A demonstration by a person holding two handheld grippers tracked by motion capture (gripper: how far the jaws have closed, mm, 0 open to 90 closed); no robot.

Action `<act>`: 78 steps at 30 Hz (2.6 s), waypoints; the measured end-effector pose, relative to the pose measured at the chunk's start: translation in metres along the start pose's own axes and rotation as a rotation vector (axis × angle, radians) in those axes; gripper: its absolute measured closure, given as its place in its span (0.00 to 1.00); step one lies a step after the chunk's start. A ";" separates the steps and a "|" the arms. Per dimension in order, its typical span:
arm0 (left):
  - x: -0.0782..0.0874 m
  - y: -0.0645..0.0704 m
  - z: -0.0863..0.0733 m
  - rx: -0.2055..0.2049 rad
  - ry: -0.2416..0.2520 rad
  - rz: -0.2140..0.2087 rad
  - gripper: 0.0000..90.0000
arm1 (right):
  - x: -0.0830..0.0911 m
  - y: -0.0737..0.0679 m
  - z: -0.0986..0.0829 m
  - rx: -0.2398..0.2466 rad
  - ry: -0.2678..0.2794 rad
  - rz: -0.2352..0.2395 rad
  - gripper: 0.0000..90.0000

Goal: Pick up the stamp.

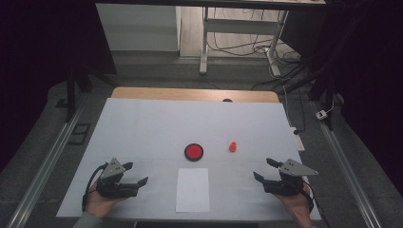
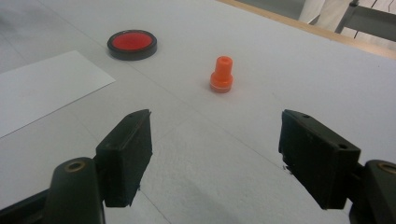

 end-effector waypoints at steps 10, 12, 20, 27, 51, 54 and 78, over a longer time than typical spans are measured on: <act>0.000 -0.001 0.000 -0.007 0.005 0.008 0.20 | -0.001 -0.001 -0.001 0.005 -0.012 0.006 0.32; 0.000 -0.001 0.000 -0.007 0.005 0.010 0.20 | -0.001 -0.001 0.001 0.003 -0.010 0.006 0.33; -0.001 -0.003 0.000 -0.002 0.007 0.014 0.20 | -0.004 -0.003 0.003 0.003 -0.020 0.006 0.35; -0.001 -0.004 0.001 -0.001 0.006 0.014 0.20 | -0.006 -0.004 0.012 0.006 -0.022 0.011 0.36; -0.006 -0.005 0.001 0.003 0.000 0.009 0.20 | -0.040 0.001 0.047 -0.020 -0.068 0.010 0.37; -0.006 -0.005 0.001 0.003 -0.001 0.008 0.20 | -0.046 0.003 0.048 -0.022 -0.079 0.008 0.37; -0.008 -0.007 -0.001 -0.001 -0.012 0.016 0.20 | -0.086 0.011 0.058 -0.040 -0.105 0.016 0.37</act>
Point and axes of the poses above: each handheld gripper's, and its own axes: x roughly backward along the jaws, z roughly out of its top, y roughly to its right, the point moved 10 cm from there along -x, roughly forward along the jaws, and after that the axes turned 4 degrees about -y, right-handed, at the moved point
